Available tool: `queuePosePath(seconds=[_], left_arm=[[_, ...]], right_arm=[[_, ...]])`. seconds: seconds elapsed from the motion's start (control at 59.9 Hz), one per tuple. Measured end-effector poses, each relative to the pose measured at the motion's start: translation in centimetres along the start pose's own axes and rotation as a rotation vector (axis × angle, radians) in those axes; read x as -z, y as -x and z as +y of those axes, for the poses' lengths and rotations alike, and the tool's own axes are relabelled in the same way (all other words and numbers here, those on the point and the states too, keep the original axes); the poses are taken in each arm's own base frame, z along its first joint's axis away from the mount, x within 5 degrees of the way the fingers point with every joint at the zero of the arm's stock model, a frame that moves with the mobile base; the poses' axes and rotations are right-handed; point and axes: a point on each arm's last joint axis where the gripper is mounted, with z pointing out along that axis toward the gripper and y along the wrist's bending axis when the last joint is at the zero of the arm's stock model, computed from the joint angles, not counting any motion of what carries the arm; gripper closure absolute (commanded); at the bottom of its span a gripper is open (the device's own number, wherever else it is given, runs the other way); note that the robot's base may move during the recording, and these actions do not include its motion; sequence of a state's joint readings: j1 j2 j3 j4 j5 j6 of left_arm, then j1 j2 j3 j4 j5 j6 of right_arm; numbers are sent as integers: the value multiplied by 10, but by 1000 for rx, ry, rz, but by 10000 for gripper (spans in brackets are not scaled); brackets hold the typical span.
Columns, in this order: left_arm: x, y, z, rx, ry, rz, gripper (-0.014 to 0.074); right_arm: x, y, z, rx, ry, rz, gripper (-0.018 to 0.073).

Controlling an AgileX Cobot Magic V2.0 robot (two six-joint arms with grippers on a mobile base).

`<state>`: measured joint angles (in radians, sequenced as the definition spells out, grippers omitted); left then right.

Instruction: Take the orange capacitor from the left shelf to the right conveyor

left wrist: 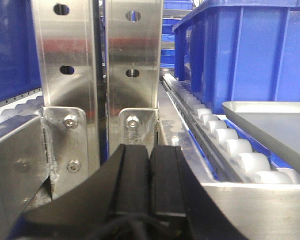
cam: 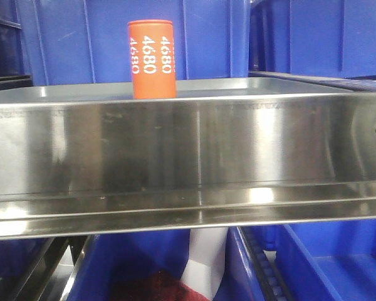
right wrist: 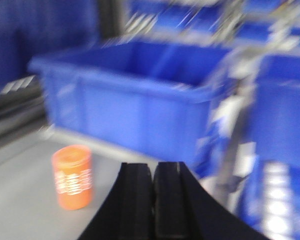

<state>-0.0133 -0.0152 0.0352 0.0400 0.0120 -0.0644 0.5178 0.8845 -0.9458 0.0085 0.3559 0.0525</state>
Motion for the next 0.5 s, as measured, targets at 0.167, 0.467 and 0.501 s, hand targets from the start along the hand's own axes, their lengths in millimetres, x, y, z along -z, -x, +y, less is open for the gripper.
queuePosePath(seconds=[0.167, 0.467, 0.501], left_arm=[[0, 0, 0, 0, 0, 0, 722], [0, 0, 0, 0, 0, 0, 722], [0, 0, 0, 0, 0, 0, 722]], right_arm=[[-62, -16, 14, -70, 60, 134, -64], [-118, -44, 48, -73, 154, 182, -66], [-123, -46, 50, -73, 159, 181, -66]])
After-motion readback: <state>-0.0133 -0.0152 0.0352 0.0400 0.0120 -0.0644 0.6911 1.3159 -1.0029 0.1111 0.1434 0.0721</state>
